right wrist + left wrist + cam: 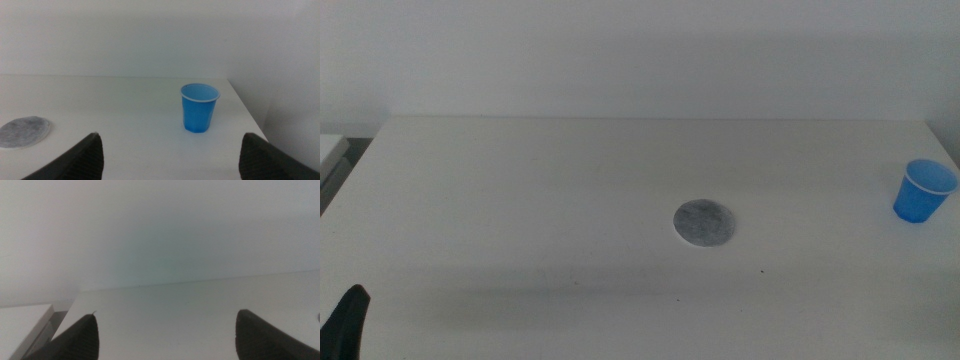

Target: Place an empty cup on a cup mat.

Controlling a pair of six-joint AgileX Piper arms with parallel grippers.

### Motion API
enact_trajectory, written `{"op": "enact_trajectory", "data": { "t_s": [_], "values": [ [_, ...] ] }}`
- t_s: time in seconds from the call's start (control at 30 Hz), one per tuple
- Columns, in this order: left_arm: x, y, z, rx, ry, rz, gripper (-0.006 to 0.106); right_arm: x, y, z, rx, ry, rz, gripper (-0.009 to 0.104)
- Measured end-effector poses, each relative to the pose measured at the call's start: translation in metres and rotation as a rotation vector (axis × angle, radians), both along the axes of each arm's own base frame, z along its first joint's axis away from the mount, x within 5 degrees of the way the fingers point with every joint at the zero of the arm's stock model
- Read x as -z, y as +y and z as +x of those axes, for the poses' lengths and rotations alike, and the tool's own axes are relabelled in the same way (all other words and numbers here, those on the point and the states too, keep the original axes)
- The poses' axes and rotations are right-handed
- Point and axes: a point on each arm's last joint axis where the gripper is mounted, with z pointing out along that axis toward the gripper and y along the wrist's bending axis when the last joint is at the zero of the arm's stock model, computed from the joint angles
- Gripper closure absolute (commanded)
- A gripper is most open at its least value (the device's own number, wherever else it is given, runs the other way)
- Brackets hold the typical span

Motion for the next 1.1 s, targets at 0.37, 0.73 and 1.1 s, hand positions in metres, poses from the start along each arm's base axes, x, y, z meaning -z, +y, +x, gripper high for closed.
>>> {"op": "enact_trajectory", "data": {
  "t_s": [0.37, 0.73, 1.1],
  "values": [
    [0.0, 0.0, 0.0, 0.0, 0.0, 0.0, 0.007, 0.001, 0.001, 0.003, 0.007, 0.039, 0.135, 0.002],
    [0.0, 0.0, 0.0, 0.0, 0.0, 0.0, 0.007, -0.058, 0.001, 0.056, 0.065, 0.466, 0.249, 0.002],
    [0.0, 0.0, 0.0, 0.0, 0.0, 0.0, 0.007, -0.09, 0.0, 0.105, 0.096, 0.596, 0.284, 0.002]
  ]
}}
